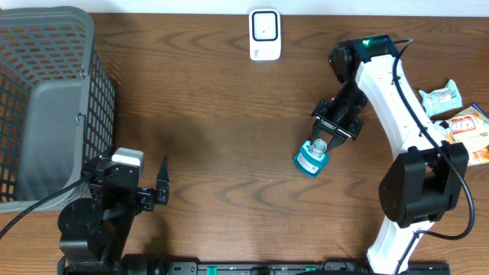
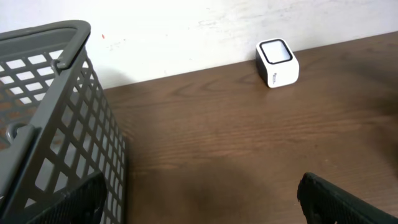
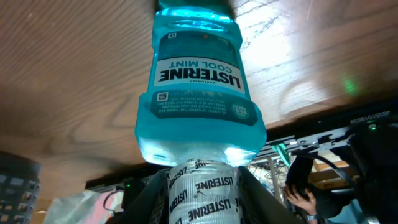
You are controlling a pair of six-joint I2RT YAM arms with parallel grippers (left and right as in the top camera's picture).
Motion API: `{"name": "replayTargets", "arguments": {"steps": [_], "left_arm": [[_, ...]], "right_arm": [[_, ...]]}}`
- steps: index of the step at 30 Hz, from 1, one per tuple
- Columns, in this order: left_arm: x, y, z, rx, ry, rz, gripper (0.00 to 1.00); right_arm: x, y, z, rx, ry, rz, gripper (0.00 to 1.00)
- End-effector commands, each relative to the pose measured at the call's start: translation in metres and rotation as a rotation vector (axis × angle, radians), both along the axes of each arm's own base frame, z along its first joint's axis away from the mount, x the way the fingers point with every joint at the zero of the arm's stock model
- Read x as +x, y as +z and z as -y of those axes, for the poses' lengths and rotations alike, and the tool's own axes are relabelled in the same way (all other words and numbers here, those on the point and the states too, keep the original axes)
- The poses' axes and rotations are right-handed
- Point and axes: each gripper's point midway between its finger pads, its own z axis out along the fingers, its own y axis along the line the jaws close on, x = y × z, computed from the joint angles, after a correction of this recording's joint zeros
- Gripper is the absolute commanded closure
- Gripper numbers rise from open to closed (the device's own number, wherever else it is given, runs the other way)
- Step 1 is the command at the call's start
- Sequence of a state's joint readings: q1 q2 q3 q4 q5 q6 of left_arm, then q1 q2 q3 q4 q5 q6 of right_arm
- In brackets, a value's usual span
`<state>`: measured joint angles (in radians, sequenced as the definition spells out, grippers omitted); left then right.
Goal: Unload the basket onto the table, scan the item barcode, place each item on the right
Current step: 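Open the right gripper and raise it away from the bottle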
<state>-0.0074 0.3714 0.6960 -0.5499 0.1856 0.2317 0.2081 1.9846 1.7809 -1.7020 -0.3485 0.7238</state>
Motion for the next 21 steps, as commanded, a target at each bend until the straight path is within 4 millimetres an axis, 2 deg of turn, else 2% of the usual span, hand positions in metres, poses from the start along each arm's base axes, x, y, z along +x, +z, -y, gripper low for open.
{"name": "replayTargets", "arguments": {"steps": [1, 4, 7, 10, 14, 17, 21], "left_arm": [[-0.001, 0.003, 0.002, -0.013, -0.01, 0.008, 0.02], [-0.001, 0.003, 0.002, -0.013, -0.01, 0.008, 0.02], [-0.001, 0.003, 0.002, -0.013, -0.01, 0.008, 0.02], [0.0, 0.004, 0.002, -0.013, -0.01, 0.009, 0.02], [0.0, 0.004, 0.002, -0.013, -0.01, 0.009, 0.02], [-0.001, 0.003, 0.002, -0.013, -0.01, 0.008, 0.02], [-0.001, 0.003, 0.002, -0.013, -0.01, 0.008, 0.02]], "right_arm": [[0.001, 0.003, 0.004, -0.029, 0.017, 0.027, 0.66], [0.003, 0.006, 0.002, -0.01, 0.03, 0.043, 0.58], [0.006, 0.011, -0.004, 0.004, 0.044, 0.066, 0.56], [0.011, 0.017, -0.009, 0.01, 0.055, 0.096, 0.48], [0.019, 0.026, -0.011, 0.023, 0.054, 0.137, 0.47], [0.026, 0.04, -0.018, 0.06, 0.052, 0.192, 0.47], [0.039, 0.069, -0.02, 0.081, 0.071, 0.318, 0.47]]}}
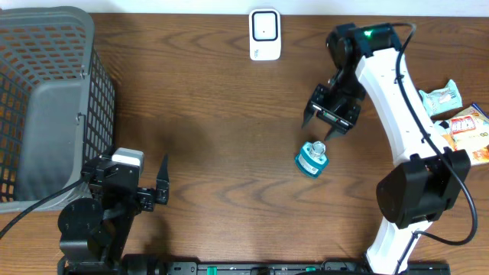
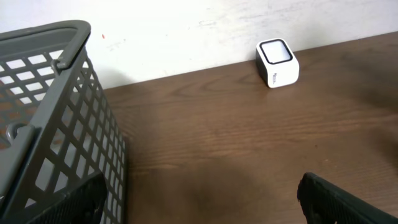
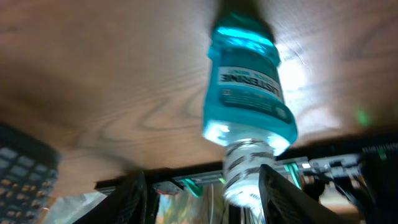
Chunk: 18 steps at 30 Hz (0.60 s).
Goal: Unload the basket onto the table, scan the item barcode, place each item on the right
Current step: 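Open the right gripper and raise it away from the bottle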
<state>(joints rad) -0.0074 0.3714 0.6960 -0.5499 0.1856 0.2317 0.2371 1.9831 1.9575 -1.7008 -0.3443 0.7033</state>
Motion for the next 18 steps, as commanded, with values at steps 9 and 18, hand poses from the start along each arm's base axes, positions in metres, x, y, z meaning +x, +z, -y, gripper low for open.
{"name": "replayTargets", "arguments": {"steps": [9, 18], "left_arm": [[-0.001, 0.003, 0.002, -0.013, -0.01, 0.008, 0.02], [-0.001, 0.003, 0.002, -0.013, -0.01, 0.008, 0.02]], "right_arm": [[0.003, 0.145, 0.03, -0.121, 0.083, 0.609, 0.41], [-0.027, 0.181, 0.058, -0.488, 0.179, 0.826, 0.16]]}}
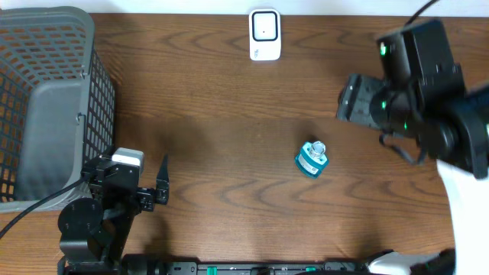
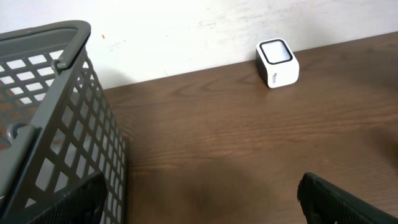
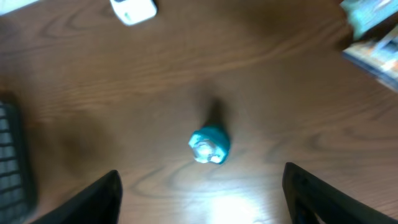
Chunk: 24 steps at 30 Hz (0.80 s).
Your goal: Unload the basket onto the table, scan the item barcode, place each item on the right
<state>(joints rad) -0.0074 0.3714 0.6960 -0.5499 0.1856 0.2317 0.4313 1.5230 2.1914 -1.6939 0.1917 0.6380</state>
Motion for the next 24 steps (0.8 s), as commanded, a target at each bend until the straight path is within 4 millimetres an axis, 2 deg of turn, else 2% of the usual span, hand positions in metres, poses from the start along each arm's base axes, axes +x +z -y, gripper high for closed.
{"name": "replayTargets", "arguments": {"steps": [1, 4, 9, 13, 15, 18, 22, 24], "left_arm": [[0.0, 0.004, 0.002, -0.013, -0.01, 0.009, 0.02], [0.0, 0.004, 0.002, -0.013, -0.01, 0.009, 0.02], [-0.001, 0.003, 0.002, -0.013, -0.01, 0.008, 0.02], [-0.001, 0.003, 0.002, -0.013, -0.01, 0.008, 0.03], [0.0, 0.004, 0.002, -0.013, -0.01, 0.009, 0.02], [0.0, 0.004, 0.002, -0.013, -0.01, 0.009, 0.02], [0.0, 0.004, 0.002, -0.013, -0.01, 0.009, 0.02], [0.0, 0.004, 0.002, -0.013, -0.01, 0.009, 0.02]], "right_arm": [[0.011, -0.017, 0.008, -0.194, -0.029, 0.003, 0.15], [0.02, -0.041, 0.003, -0.237, -0.016, -0.022, 0.01], [0.031, -0.081, -0.005, -0.297, 0.053, -0.092, 0.01], [0.025, -0.11, -0.022, -0.282, 0.194, -0.18, 0.01], [0.025, -0.125, -0.023, -0.309, 0.241, -0.205, 0.04], [0.024, -0.144, -0.028, -0.316, 0.305, -0.236, 0.03], [0.015, -0.168, -0.058, -0.221, 0.51, -0.28, 0.01], [0.013, -0.18, -0.058, -0.222, 0.533, -0.3, 0.01]]}}
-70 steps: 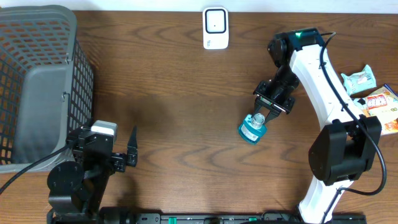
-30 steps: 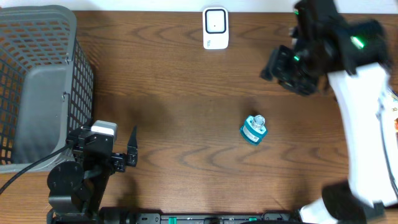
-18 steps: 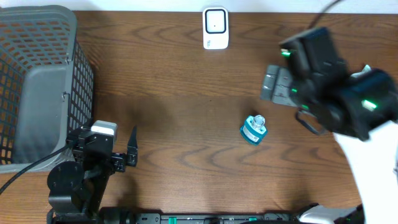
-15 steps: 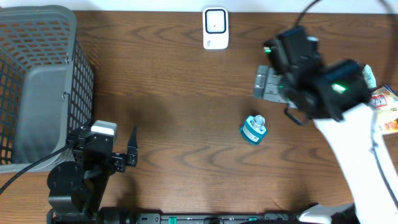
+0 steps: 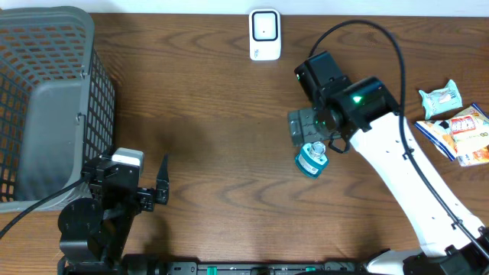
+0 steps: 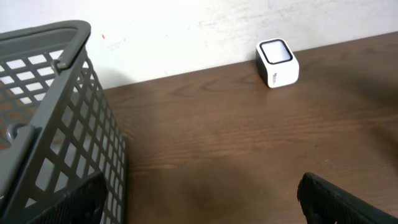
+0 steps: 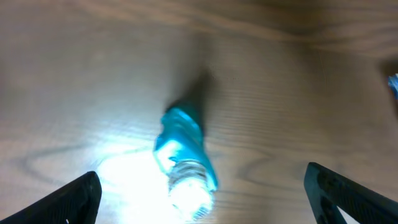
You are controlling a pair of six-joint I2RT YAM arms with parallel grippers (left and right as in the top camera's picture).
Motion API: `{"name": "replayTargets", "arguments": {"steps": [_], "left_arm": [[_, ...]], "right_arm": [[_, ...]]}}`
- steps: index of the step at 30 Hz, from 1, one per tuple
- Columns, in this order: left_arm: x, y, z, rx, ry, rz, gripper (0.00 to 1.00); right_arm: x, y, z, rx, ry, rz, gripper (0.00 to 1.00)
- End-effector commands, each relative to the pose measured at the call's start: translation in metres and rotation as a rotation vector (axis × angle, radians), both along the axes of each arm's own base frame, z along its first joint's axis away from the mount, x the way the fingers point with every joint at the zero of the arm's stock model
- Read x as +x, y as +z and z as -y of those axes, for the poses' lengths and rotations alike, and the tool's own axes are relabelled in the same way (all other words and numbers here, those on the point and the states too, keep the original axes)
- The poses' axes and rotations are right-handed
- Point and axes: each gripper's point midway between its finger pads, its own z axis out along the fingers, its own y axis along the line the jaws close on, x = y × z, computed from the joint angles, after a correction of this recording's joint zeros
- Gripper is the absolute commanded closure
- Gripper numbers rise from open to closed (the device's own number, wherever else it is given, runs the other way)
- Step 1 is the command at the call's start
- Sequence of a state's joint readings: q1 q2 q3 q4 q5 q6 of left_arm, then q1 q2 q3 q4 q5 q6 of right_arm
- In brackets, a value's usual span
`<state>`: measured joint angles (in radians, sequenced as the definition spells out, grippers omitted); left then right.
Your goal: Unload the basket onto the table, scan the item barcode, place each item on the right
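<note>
The blue mouthwash bottle (image 5: 311, 160) stands upright on the wooden table, cap up. My right gripper (image 5: 306, 127) hovers just behind and above it, open. In the blurred right wrist view the bottle (image 7: 181, 140) lies between the wide-apart fingers of the right gripper (image 7: 202, 198), untouched. The white barcode scanner (image 5: 264, 34) sits at the table's far edge, and the scanner (image 6: 277, 61) also shows in the left wrist view. My left gripper (image 5: 150, 191) rests open near the front left, holding nothing; the left gripper (image 6: 202, 202) shows only its fingertips.
A grey mesh basket (image 5: 46, 92) fills the left side of the table, and the basket (image 6: 43, 118) stands close beside the left gripper. Snack packets (image 5: 458, 126) lie at the right edge.
The right arm was raised high over the right side of the table; it has come down and left, so its open gripper is now close over the bottle. Bottle and left arm are unchanged.
My right gripper first stood around the neck of the upright bottle. Then it was open and off the bottle, which stayed standing. After that the arm was high to the right, and now it is low over the bottle again.
</note>
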<state>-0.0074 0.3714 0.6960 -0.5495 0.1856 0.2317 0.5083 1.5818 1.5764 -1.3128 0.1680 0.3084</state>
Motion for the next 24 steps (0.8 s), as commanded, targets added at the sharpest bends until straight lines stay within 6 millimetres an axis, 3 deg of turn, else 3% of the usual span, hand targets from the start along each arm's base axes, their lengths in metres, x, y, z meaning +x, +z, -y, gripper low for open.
{"name": "replayTargets", "arguments": {"steps": [1, 14, 20, 24], "left_arm": [[-0.001, 0.003, 0.002, -0.013, -0.01, 0.008, 0.02], [-0.001, 0.003, 0.002, -0.013, -0.01, 0.008, 0.02], [-0.001, 0.003, 0.002, -0.013, -0.01, 0.008, 0.02], [-0.001, 0.003, 0.002, -0.013, -0.01, 0.008, 0.02]], "right_arm": [[-0.014, -0.018, -0.012, 0.026, 0.134, -0.069, 0.01], [-0.021, -0.054, -0.009, -0.04, 0.176, -0.196, 0.06], [-0.026, -0.08, -0.007, -0.091, 0.187, -0.305, 0.18], [-0.029, -0.086, -0.005, -0.103, 0.186, -0.337, 0.22]]}}
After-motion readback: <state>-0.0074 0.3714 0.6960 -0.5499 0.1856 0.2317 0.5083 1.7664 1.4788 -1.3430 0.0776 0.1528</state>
